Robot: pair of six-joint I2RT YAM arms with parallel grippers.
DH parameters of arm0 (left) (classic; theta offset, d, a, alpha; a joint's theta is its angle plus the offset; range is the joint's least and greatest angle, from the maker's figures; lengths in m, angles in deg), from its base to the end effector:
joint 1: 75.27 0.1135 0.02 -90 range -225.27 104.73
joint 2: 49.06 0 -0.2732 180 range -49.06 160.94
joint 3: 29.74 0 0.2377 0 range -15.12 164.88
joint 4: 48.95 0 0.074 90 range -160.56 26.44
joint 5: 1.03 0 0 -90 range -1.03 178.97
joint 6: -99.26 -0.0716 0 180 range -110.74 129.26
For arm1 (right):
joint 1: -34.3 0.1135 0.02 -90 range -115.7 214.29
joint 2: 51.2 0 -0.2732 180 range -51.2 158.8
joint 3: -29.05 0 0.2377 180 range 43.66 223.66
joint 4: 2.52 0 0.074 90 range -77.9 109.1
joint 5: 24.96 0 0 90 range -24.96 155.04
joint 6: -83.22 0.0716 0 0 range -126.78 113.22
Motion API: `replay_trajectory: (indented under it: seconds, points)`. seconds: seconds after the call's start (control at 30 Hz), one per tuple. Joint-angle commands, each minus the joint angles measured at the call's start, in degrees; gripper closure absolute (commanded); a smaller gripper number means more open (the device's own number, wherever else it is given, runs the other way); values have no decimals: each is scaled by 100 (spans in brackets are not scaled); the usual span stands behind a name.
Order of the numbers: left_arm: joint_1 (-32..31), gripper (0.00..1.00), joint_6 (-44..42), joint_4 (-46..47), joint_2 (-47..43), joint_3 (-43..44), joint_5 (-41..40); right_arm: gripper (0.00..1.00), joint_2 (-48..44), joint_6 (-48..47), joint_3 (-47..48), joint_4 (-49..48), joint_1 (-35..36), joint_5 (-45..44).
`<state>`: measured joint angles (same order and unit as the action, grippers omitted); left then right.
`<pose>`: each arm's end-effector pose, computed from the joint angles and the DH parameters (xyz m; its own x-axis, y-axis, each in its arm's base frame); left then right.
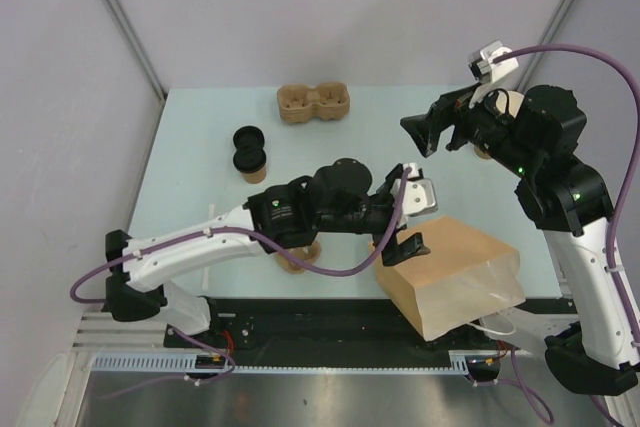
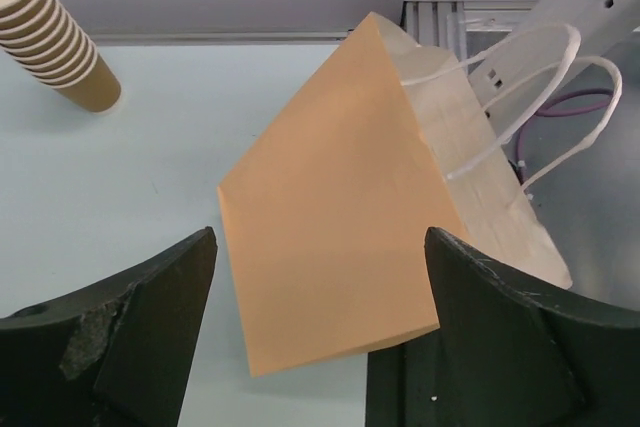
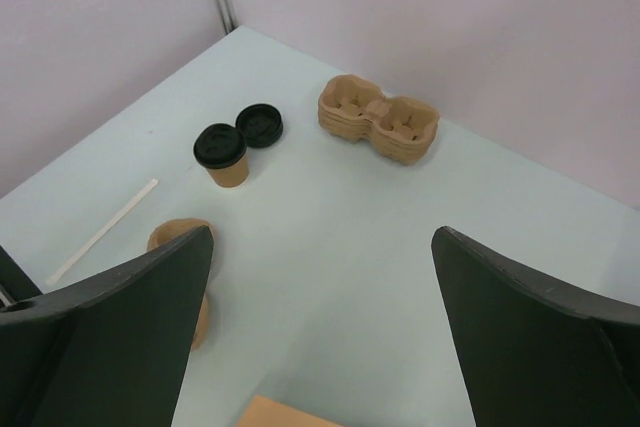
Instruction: Pack the takeout coffee
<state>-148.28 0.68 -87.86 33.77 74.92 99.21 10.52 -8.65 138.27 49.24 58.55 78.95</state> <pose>0.0885 -0.3333 0.4305 0.0630 0.2964 -0.9530 0.9925 0.0817 0.0910 0.1700 0.0955 0.5187 -0.0475 -0.0562 -0.9973 -0.6191 0.7851 -0.0147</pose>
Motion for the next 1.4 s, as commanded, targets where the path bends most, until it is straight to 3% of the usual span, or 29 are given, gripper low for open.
replay_trajectory:
  seconds: [0.0,0.17,0.33,0.43,0.47,0.53,0.57,0.63,0.67,0.8,0.97,1.2,1.37]
  points:
    - [-213,12,462,-251,497,479,31,3,-63,125,84,-401,-8,-283]
    - [-415,10,445,-277,726,646,216,2,-89,117,-21,-550,-8,-495]
    - [-749,14,348,-479,1120,857,-354,2,7,161,-13,-717,-8,-547]
    - [-750,32,392,-733,1410,1112,-794,1,42,161,22,-805,-17,-600]
    - [-723,47,418,-752,1420,1121,-882,1,60,161,40,-805,-8,-644]
    - [-513,62,664,-683,1325,1016,-910,1,51,161,101,-779,-17,-792]
    - [-425,76,760,-656,1263,859,-901,1,51,161,128,-744,-52,-837]
    - [-135,88,1050,-594,1166,709,-822,0,34,161,181,-683,-104,-942]
    - [-4,99,1182,-585,1061,577,-752,0,-1,161,190,-656,-192,-986]
    - [620,100,1763,-349,613,59,-462,0,-124,117,84,-533,-499,-1101]
    - [762,100,1965,293,-3,-513,-733,0,-230,-32,198,116,-930,-829]
    - [1061,100,2203,338,-346,-751,-778,4,-361,-1137,138,1505,-1317,-723]
    - [1315,100,2492,425,-495,-1190,-559,14,-196,-1535,-22,2296,-1686,-14]
